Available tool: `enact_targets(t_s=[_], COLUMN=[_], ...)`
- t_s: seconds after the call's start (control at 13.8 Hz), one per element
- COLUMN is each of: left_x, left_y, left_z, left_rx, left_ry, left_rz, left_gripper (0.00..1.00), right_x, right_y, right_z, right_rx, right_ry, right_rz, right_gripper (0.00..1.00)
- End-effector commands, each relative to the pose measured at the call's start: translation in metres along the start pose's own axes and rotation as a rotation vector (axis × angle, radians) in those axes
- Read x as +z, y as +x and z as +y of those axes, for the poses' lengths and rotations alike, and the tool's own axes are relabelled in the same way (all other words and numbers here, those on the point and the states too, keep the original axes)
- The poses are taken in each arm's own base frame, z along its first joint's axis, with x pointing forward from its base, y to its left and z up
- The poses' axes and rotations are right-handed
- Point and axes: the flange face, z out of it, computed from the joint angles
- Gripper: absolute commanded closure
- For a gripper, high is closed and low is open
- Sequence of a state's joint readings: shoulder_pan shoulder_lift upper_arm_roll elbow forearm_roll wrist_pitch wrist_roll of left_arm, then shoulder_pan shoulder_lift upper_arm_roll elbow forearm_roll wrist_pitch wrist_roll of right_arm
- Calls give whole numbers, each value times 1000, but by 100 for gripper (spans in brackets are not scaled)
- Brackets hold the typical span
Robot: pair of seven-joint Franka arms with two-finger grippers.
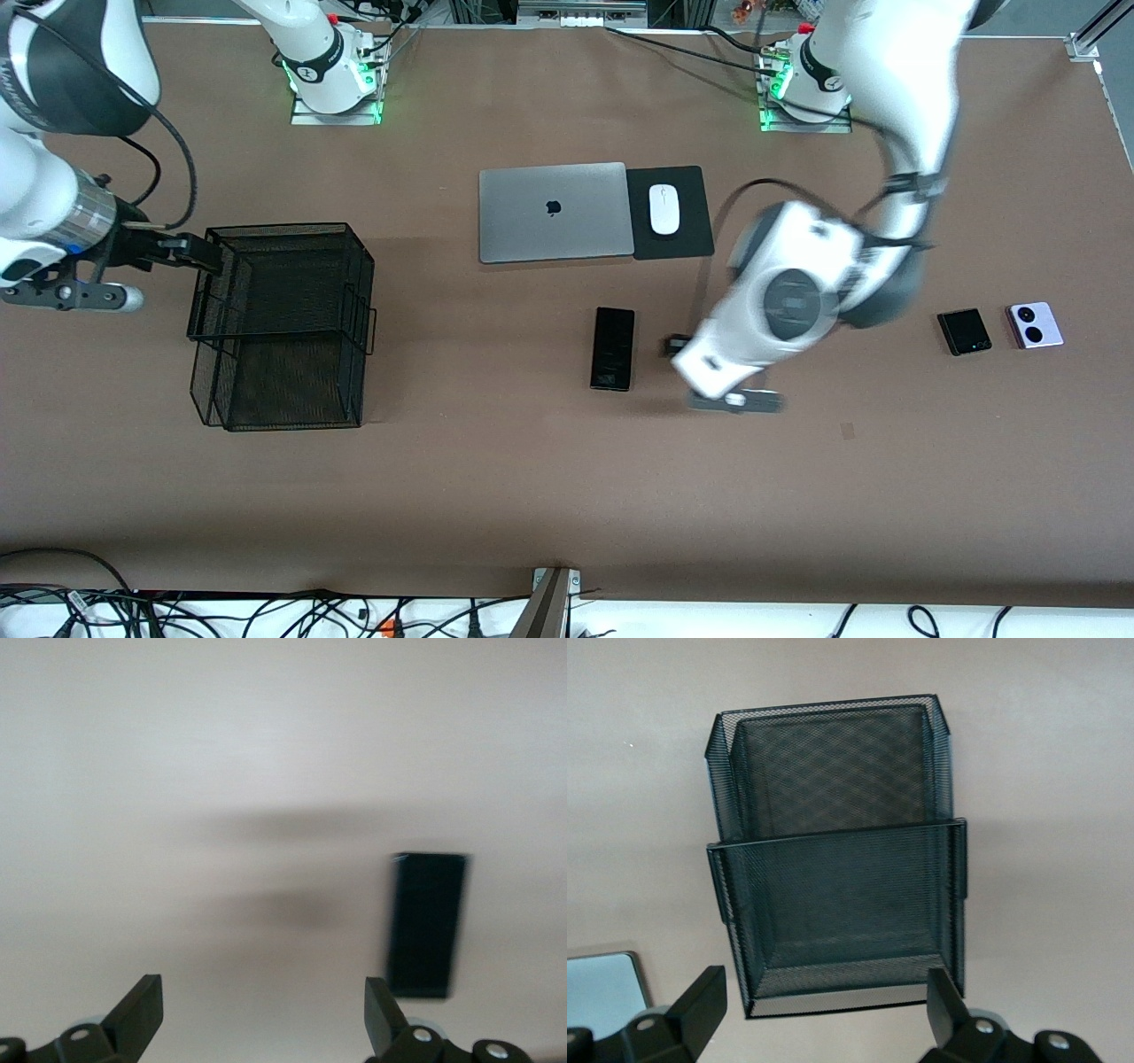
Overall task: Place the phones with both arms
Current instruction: 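Withdraw the left gripper while the right gripper reaches the bar phone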
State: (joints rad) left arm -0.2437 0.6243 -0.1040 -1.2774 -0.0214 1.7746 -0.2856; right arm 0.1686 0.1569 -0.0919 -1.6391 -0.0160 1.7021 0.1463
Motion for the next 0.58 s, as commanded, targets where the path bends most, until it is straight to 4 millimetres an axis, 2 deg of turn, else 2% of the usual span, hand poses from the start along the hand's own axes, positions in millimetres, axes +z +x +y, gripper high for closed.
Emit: enact_targets(t_s=[0.0,0.07,0.29,0.36,0.51], left_x=[-34,-50,-96,-116,-145], left_y=[-4,-7,-19,-27,-41], left_z=[-93,-124,-199,-218,-238], left_rx=[42,49,-34,-63,-98], left_ry=[-20,-22,-30,-30,-21], left_rz=[-46,-50,-4,28,63], left_gripper=[0,0,0,0,0], right_x=[6,9,26,38,53], right_y=[1,0,-5,-8,-12], right_z=[-46,-69,-149,-185,-261], right_rx=[42,52,107,128,196], right_ry=[6,6,35,37,54], right_rz=[18,32,77,88,123], right_gripper=[0,0,0,0,0])
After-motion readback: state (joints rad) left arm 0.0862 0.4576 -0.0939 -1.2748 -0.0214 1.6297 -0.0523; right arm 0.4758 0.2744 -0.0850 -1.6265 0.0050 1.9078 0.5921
